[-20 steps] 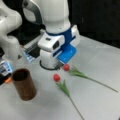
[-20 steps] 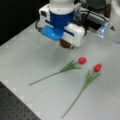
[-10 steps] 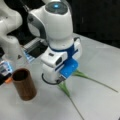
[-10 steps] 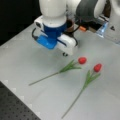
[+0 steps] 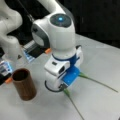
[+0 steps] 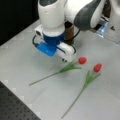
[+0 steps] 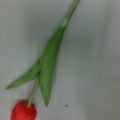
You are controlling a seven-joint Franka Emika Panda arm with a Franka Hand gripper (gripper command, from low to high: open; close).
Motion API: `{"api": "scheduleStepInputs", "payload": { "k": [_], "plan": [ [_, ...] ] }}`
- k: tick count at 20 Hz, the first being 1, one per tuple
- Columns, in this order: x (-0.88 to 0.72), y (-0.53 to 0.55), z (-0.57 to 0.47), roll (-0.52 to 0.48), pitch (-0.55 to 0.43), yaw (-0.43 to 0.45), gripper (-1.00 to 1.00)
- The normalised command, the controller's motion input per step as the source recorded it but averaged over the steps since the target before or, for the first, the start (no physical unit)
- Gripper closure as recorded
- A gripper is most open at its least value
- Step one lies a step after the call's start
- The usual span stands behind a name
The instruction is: Flower insertion into a vase
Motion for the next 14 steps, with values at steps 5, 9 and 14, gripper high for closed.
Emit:
{"api": "scheduleStepInputs", "payload": {
  "k": [5, 9, 14],
  "plan": [
    [-0.04, -0.07, -0.22, -0.009, -0.060, 0.079, -1.00],
    [-0.05, -0.06, -0.15, 0.007, -0.088, 0.081, -1.00],
    [-0.08, -0.08, -0.16, 0.055, -0.075, 0.082, -1.00]
  ]
}}
